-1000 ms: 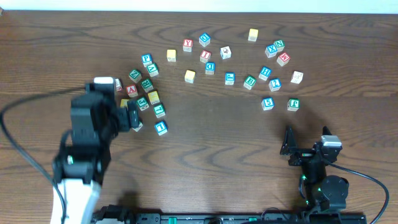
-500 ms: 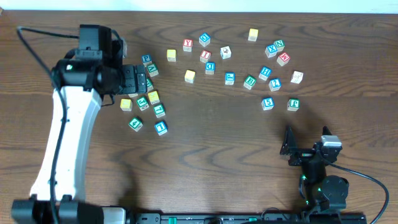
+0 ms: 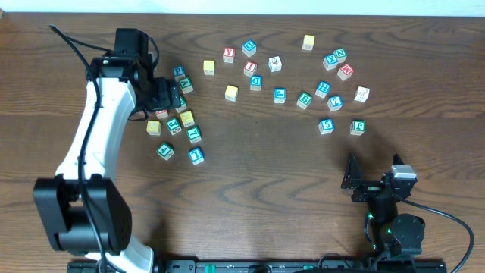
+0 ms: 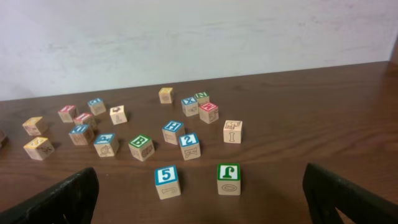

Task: Spell out AI2
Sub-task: 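Move the left gripper over the red-faced A block, then lower the left gripper and close it on the red A block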

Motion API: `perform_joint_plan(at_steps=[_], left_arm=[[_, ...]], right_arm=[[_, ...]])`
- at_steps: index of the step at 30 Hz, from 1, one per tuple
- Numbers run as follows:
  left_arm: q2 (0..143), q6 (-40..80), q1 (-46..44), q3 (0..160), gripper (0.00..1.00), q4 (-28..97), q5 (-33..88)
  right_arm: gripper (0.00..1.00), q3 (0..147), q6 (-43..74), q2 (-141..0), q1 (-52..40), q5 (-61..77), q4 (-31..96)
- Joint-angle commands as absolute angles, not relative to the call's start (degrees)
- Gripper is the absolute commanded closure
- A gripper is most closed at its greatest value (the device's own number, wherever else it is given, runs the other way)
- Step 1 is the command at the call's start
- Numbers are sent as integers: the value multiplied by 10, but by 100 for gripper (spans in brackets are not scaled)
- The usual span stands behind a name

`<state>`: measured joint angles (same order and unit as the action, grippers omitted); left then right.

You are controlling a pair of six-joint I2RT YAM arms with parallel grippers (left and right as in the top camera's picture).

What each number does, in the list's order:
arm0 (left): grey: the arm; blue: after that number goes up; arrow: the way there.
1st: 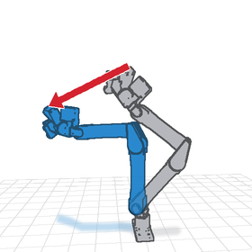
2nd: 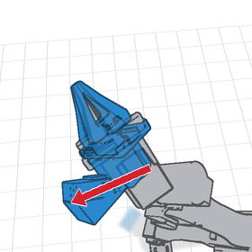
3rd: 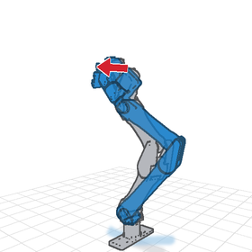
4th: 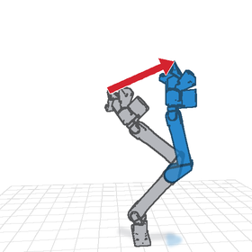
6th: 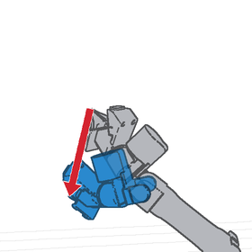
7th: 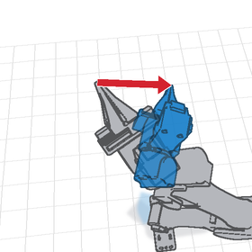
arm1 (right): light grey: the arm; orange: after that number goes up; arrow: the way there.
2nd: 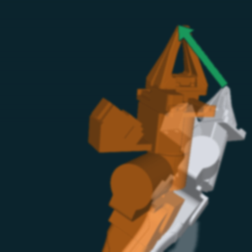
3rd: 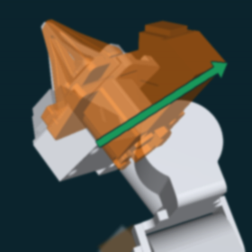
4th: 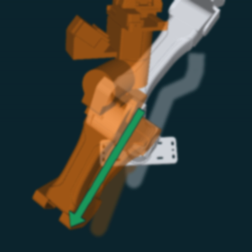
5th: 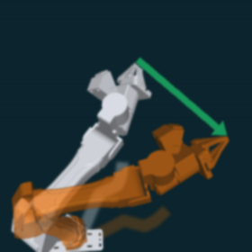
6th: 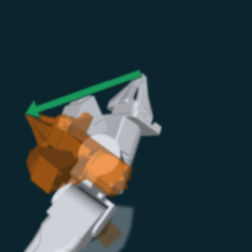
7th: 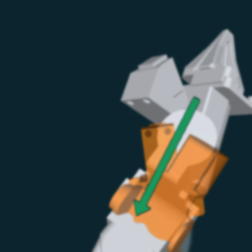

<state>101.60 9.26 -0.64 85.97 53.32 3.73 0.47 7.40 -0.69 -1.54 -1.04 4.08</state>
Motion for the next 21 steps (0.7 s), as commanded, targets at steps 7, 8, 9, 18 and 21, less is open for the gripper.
perform_joint_plan(at_steps=[7, 8, 9, 18, 21], left_arm=[[1092, 75, 32, 871, 11, 476, 63], [1099, 69, 32, 871, 12, 472, 72], [1106, 69, 32, 871, 13, 470, 73], [1156, 69, 32, 871, 28, 453, 72], [1159, 74, 32, 871, 37, 441, 68]], right_arm=[[1, 3, 81, -4, -8, -9, 43], [1, 3, 81, -4, -8, -9, 43], [1, 3, 81, -4, -8, -9, 43], [1, 3, 81, -4, -8, -9, 43], [1, 3, 81, -4, -8, -9, 43]])
